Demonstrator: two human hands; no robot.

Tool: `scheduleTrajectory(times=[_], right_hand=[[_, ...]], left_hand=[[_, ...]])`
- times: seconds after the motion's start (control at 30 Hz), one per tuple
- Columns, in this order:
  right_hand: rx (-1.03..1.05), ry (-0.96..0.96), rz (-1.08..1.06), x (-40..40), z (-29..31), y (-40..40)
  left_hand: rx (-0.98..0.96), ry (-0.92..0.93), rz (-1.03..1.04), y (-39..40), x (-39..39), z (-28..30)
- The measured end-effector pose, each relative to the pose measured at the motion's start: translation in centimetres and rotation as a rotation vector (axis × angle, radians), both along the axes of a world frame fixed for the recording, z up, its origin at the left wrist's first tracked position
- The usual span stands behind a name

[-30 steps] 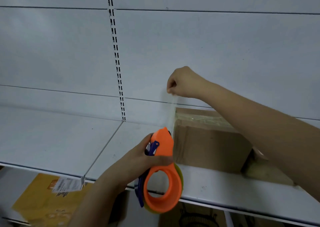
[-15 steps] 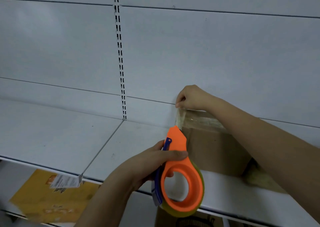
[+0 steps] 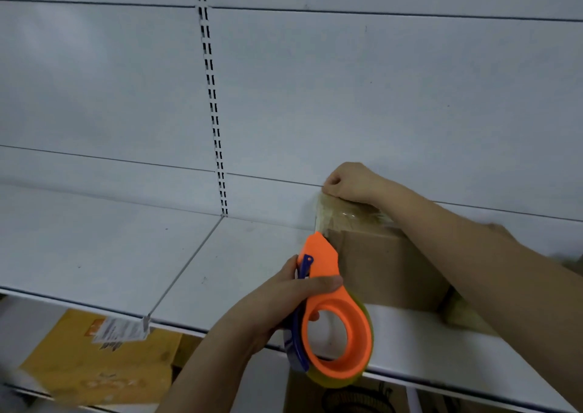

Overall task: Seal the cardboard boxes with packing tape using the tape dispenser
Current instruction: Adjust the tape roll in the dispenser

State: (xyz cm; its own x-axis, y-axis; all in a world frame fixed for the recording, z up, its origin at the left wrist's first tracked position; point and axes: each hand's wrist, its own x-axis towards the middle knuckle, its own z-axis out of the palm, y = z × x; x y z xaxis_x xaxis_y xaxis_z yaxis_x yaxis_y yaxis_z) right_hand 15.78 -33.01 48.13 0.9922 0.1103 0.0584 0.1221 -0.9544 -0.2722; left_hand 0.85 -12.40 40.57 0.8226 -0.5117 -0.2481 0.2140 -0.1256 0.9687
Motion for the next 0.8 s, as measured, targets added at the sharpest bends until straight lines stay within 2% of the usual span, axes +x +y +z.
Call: scheduleTrajectory(times=[0.07,0.13,0.2,0.3,0.5,0.67,0.8], right_hand=[[-0.073,-0.249,0.100,-0.5,0.7,0.1],[0.041,-0.342,0.225,-2.2,1.8,1.1],[0.177,-0.198,0.347,-3.9,1.8,1.6],[0.151,0.013,0.431,-4.8,-0.7,0.8],[0.112,0.108,0.371,-3.3,-1.0,0.6],[0.187,0.139,0.343,-2.7,-1.3,0.7],[0.010,0.140,0.268,-2.5,-1.3,1.1]], left_hand=[[0.002,0.005,0.003,0.0,0.0,-0.1],[0.000,0.006,0.003,0.0,0.0,-0.3],[-0.012,0.007,0.006,0.0,-0.2,-0.4],[-0.005,-0.007,0.013,0.3,-0.4,-0.6],[-0.044,0.002,0.043,0.7,0.1,-1.3],[-0.138,0.013,0.070,0.8,0.5,-2.1],[-0.150,-0.005,0.077,0.9,0.3,-2.4]])
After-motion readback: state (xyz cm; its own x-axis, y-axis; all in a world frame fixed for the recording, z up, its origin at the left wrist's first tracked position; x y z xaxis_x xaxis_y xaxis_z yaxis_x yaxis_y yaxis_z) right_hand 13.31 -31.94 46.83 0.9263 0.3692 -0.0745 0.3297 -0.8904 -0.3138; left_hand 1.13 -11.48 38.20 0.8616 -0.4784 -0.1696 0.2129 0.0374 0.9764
